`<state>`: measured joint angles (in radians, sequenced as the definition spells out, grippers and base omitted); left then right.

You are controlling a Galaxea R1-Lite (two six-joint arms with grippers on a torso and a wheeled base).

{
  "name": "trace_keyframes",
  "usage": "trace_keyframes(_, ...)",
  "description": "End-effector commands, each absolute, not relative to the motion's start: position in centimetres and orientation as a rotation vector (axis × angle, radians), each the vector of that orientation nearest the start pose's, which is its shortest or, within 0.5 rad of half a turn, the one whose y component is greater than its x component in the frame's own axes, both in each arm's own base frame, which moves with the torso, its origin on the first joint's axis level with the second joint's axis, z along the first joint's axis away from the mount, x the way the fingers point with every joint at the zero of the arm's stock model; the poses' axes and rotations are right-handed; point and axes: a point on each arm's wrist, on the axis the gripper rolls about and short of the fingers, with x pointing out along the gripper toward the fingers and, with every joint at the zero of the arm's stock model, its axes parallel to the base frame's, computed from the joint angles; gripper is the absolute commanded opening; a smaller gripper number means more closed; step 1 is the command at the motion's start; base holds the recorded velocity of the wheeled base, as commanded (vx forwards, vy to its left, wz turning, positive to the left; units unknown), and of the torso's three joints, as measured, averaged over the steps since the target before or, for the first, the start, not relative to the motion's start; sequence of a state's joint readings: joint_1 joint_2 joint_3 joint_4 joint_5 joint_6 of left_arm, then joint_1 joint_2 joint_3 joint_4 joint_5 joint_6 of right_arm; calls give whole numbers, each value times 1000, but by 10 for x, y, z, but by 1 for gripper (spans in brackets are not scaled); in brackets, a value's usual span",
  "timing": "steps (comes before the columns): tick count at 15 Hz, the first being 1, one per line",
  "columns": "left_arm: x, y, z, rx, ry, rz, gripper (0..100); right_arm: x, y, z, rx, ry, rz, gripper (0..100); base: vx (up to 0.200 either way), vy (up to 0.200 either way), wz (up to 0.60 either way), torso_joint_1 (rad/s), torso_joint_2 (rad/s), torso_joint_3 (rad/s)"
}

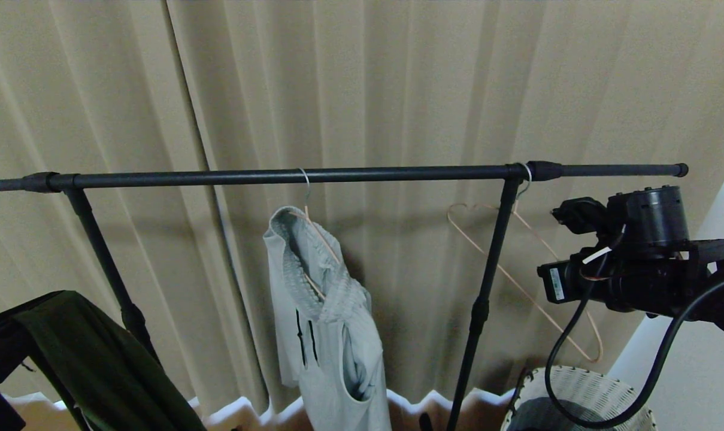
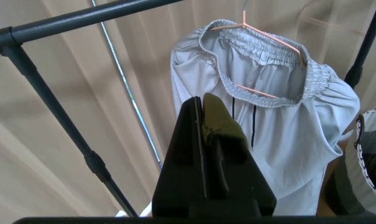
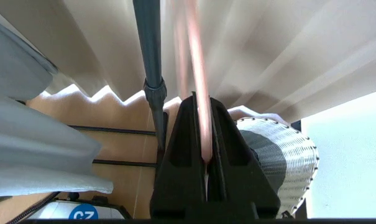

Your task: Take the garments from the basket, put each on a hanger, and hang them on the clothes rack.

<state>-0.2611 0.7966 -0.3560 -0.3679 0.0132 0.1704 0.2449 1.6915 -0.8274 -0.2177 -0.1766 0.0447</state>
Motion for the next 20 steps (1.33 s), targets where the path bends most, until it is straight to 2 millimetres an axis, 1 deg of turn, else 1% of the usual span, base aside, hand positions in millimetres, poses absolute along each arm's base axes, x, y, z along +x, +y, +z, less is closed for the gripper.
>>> trace_keyframes(1,80,-21,201,179,49,-252,0,279,66,155,-91,625,53,0,0,0,0,0,0,0)
trace_keyframes(5,80,-21,201,181,50,-251,0,275,63,163,-96,587,-5,0,0,0,0,0,0,0)
trace_keyframes(9,80,-21,199,183,56,-253,0,264,60,176,-78,501,-14,0,0,0,0,0,0,0)
trace_keyframes(12,80,-21,198,185,59,-252,0,245,56,182,-71,474,-15,0,0,0,0,0,0,0)
trace_keyframes(13,80,-21,198,187,59,-250,0,243,55,181,-71,474,-15,0,0,0,0,0,0,0)
trace_keyframes(14,79,-20,196,210,63,-249,0,232,52,183,-69,467,-16,0,0,0,0,0,0,0)
trace_keyframes(15,79,-20,196,216,62,-249,0,228,51,183,-68,465,-17,0,0,0,0,0,0,0)
trace_keyframes(16,80,-21,195,225,65,-250,0,219,48,184,-66,456,-19,0,0,0,0,0,0,0)
trace_keyframes(17,80,-21,195,226,65,-250,0,218,48,184,-65,455,-19,0,-200,0,0,2,2,2)
trace_keyframes(18,80,-20,195,234,65,-247,0,207,45,185,-66,446,-21,0,-200,0,0,-2,7,-2)
trace_keyframes(20,79,-20,195,233,63,-245,0,202,43,184,-68,445,-27,0,-200,0,0,14,10,0)
